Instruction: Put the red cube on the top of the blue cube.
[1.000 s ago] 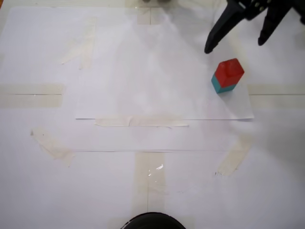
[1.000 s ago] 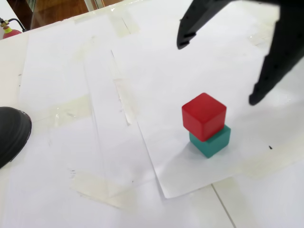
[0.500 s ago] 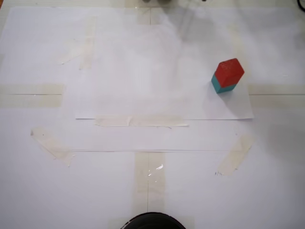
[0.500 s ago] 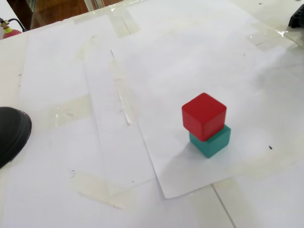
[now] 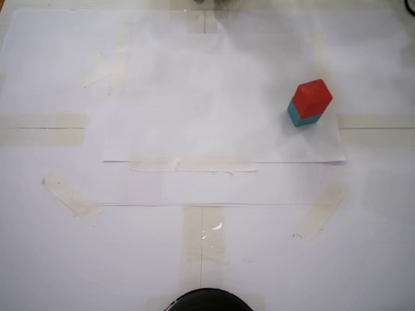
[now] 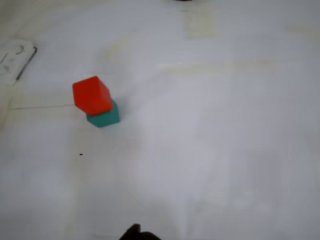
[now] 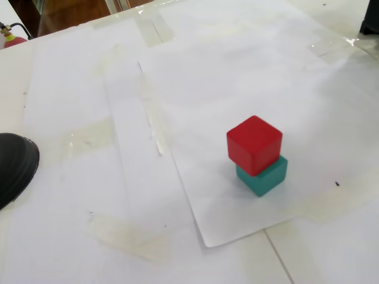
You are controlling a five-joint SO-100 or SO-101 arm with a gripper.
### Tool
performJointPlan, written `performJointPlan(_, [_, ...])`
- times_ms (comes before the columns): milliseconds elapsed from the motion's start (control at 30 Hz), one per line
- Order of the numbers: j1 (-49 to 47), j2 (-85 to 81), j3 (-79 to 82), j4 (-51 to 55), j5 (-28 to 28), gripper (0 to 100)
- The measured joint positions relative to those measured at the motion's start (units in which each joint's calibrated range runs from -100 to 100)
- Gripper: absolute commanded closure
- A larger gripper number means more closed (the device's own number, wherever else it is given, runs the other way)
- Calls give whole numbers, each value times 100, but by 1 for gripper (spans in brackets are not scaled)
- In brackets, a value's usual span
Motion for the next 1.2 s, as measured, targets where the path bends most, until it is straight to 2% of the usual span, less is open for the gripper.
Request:
performJointPlan(400, [643,-1813,1753,65,357,100])
performJointPlan(800, [760,-1952,2377,-382,366,100])
performJointPlan(1200, [760,-1900,3416,-1407,366,100])
